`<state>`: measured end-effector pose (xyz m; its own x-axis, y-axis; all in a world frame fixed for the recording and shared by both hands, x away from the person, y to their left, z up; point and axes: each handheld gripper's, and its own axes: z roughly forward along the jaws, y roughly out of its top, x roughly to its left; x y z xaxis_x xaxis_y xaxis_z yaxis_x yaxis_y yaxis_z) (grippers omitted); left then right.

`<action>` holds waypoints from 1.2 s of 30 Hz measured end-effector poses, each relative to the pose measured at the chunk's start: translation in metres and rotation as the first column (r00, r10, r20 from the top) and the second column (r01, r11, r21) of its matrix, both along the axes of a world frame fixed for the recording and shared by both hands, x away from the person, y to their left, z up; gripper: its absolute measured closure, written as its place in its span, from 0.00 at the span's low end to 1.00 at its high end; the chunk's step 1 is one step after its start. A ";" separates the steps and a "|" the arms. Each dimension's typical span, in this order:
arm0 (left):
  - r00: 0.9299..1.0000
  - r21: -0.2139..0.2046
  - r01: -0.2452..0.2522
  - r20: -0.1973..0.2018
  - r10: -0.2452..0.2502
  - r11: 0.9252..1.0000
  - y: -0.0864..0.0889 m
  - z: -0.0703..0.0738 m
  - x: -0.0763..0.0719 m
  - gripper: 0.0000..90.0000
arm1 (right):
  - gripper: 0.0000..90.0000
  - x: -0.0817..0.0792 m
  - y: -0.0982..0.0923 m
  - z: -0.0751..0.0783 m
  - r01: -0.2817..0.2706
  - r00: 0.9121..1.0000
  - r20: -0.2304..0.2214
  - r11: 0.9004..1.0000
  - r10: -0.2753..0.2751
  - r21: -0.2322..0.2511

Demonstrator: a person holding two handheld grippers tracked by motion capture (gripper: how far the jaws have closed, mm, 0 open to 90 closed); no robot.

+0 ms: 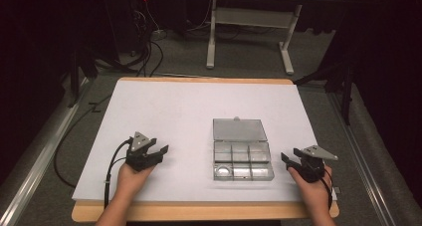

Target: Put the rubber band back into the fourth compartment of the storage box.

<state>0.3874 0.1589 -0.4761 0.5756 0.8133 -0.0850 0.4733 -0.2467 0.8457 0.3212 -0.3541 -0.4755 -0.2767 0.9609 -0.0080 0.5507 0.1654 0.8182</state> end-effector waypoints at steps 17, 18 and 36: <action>0.997 -0.071 0.069 -0.032 -0.072 0.995 -0.058 0.017 0.028 0.55 | 0.48 0.029 0.019 0.030 -0.071 0.997 -0.025 0.997 0.071 0.015; 0.997 -0.074 0.073 -0.032 -0.076 0.995 -0.062 0.017 0.029 0.55 | 0.48 0.031 0.020 0.033 -0.076 0.997 -0.021 0.997 0.076 0.011; 0.990 -0.081 0.107 -0.084 -0.113 0.991 -0.121 0.021 0.056 0.49 | 0.48 0.078 0.048 0.050 -0.129 0.988 -0.084 0.992 0.129 0.007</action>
